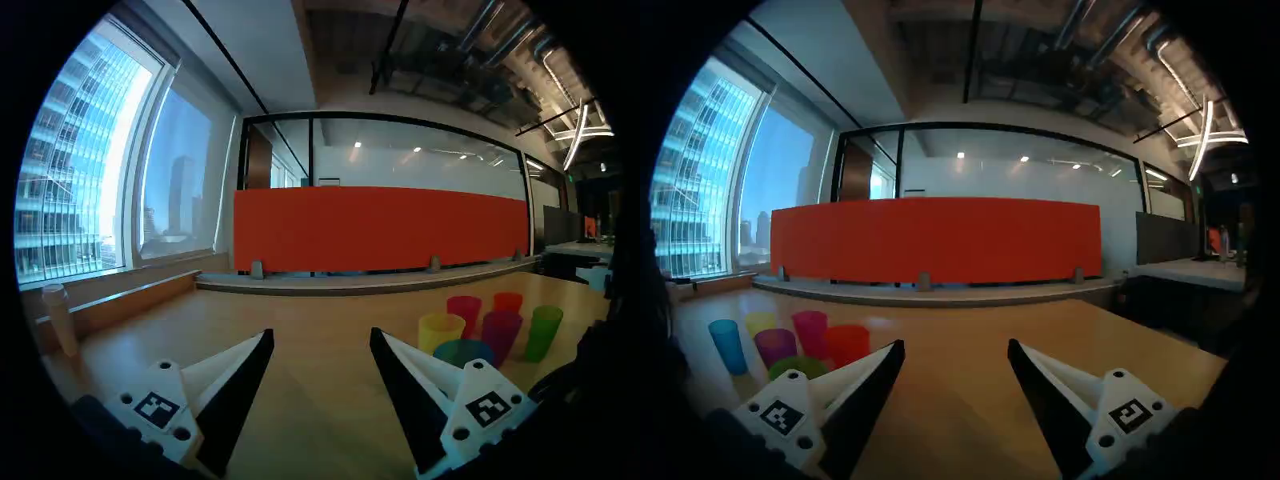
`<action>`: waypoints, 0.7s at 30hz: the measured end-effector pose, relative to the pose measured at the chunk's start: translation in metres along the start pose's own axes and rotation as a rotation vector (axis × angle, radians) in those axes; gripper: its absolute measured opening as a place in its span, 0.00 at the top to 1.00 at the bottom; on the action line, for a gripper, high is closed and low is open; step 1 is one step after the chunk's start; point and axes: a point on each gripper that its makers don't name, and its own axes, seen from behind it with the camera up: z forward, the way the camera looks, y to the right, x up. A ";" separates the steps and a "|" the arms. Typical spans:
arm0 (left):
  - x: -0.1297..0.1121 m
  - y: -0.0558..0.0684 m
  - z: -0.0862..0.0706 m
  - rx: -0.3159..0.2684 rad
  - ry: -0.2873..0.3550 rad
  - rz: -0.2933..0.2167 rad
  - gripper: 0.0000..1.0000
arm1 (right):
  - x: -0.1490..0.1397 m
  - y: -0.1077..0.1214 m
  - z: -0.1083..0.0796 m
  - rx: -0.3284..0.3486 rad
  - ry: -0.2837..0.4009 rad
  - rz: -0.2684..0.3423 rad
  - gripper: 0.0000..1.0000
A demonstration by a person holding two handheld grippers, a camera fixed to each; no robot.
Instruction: Pour water
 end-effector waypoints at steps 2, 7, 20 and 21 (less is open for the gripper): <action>0.000 0.000 0.000 0.000 0.000 0.000 0.11 | 0.000 0.000 0.001 0.000 0.000 0.000 0.00; 0.000 0.000 0.000 0.000 0.000 0.000 0.11 | 0.000 0.000 0.002 0.000 0.000 0.000 0.00; 0.000 0.000 0.000 0.000 0.000 -0.001 0.11 | 0.000 -0.001 0.001 0.000 0.000 0.000 0.00; 0.000 0.000 0.000 0.000 0.000 -0.001 0.11 | 0.000 -0.001 0.001 0.000 0.000 0.000 0.00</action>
